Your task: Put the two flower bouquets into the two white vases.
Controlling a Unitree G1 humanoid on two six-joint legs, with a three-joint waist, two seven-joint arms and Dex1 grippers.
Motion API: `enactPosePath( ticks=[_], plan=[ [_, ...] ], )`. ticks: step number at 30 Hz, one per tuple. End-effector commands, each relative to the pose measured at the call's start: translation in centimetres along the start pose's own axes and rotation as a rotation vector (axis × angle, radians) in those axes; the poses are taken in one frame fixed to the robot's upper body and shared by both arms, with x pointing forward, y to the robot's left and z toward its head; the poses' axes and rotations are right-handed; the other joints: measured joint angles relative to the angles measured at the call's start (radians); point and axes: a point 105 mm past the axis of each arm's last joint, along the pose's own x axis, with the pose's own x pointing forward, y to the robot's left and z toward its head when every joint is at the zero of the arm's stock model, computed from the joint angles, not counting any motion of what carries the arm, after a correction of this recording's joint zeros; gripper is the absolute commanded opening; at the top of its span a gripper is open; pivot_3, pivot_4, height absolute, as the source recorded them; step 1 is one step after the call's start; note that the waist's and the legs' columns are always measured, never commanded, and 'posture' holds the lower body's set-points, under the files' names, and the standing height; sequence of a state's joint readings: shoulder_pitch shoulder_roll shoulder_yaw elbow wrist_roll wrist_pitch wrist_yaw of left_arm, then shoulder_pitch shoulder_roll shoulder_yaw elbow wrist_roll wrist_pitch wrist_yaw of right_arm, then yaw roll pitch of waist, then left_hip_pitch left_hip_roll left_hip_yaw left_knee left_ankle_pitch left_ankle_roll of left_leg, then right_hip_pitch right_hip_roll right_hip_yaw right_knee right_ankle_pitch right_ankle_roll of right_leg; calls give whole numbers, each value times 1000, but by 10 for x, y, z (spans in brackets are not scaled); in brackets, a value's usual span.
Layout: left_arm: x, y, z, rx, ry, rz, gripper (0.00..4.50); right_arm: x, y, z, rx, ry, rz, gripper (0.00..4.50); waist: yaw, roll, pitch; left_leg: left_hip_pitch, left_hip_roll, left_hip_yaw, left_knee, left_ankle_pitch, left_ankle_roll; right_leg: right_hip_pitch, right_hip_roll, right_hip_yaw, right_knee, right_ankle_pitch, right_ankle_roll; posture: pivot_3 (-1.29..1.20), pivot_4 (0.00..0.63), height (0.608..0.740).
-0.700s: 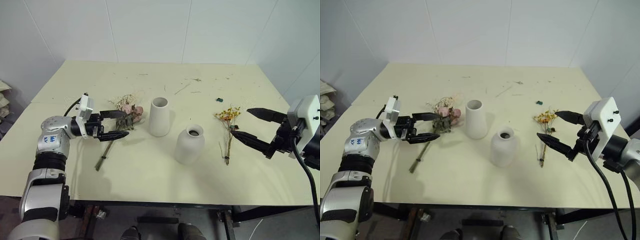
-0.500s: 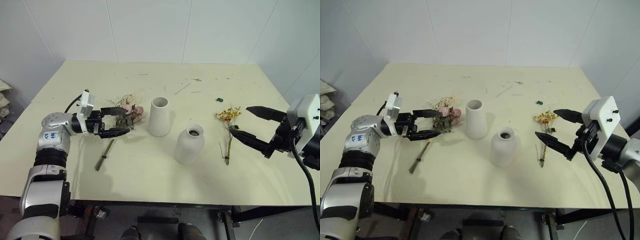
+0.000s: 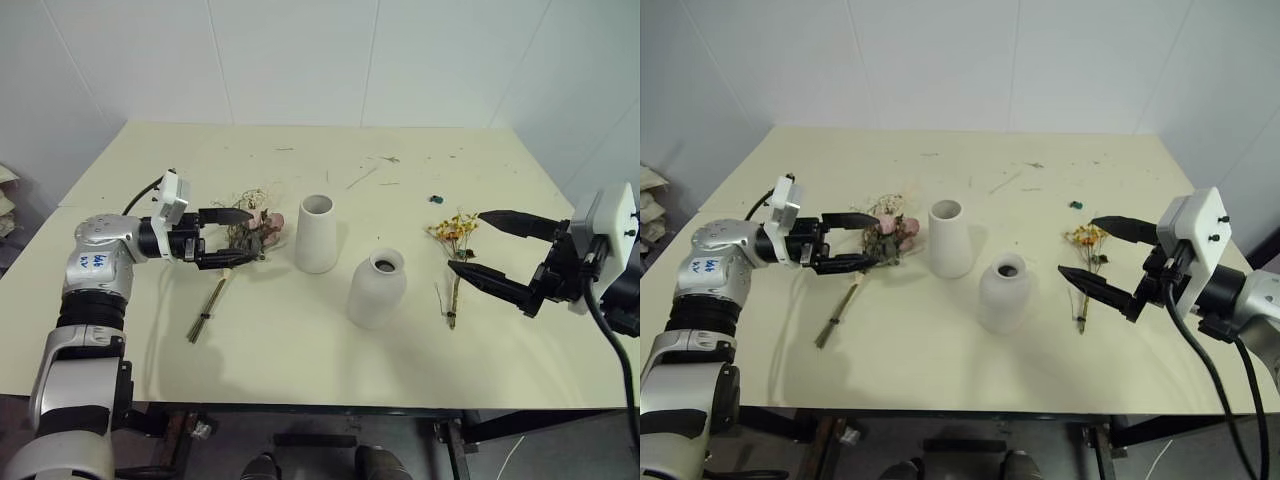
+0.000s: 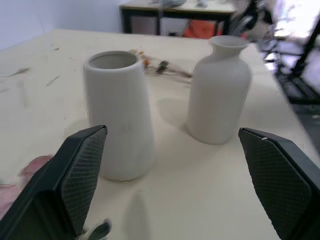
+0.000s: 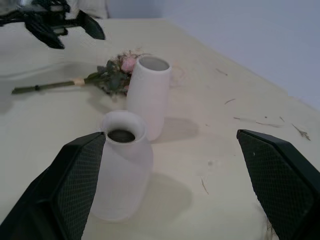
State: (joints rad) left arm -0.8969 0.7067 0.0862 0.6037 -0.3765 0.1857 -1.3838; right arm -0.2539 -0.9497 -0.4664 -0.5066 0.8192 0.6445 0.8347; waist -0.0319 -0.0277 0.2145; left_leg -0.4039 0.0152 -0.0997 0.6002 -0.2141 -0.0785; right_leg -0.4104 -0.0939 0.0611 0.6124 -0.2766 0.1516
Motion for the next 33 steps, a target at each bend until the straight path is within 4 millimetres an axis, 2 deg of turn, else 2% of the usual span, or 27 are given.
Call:
enactPosePath(
  ticks=[1,3,6,11,17,20,23,33],
  plan=[
    [-5,1,14,-14,21,93,4500,-1,-4,6,-53,-2,53,4443,3,0,0,0,0,0,0,0,0,0,0,0,0,0,0,0,150,740],
    [-5,2,17,-22,53,160,4500,-1,-11,4,-61,2,60,4443,5,0,0,0,0,0,0,0,0,0,0,0,0,0,0,0,150,740],
    [-6,4,11,-43,204,289,4500,4,-19,-3,-63,-11,67,4443,4,0,0,-1,0,0,1,0,0,0,0,0,0,0,0,0,150,740],
    [0,-4,7,-96,338,356,4500,17,-18,-4,-70,-45,143,4443,3,0,0,0,0,0,0,0,0,0,0,0,0,0,0,0,150,740],
    [-2,1,-7,-140,469,467,4500,14,-13,2,-42,-65,219,4443,3,0,0,0,0,0,0,0,0,0,0,0,0,0,0,0,150,740],
    [-6,6,-17,-195,533,534,4500,12,-16,1,-59,-56,203,4443,3,0,0,0,0,0,0,0,0,0,0,0,0,0,0,0,150,740],
    [-8,4,-27,-264,605,555,4500,10,-18,2,-65,-55,182,4443,3,0,0,0,-1,0,0,0,0,0,0,0,0,0,0,0,150,740],
    [8,6,-52,-420,724,574,4500,11,-18,1,-77,-44,135,4443,4,0,0,0,-1,0,0,0,0,0,0,0,0,0,0,0,150,740]
  ],
)
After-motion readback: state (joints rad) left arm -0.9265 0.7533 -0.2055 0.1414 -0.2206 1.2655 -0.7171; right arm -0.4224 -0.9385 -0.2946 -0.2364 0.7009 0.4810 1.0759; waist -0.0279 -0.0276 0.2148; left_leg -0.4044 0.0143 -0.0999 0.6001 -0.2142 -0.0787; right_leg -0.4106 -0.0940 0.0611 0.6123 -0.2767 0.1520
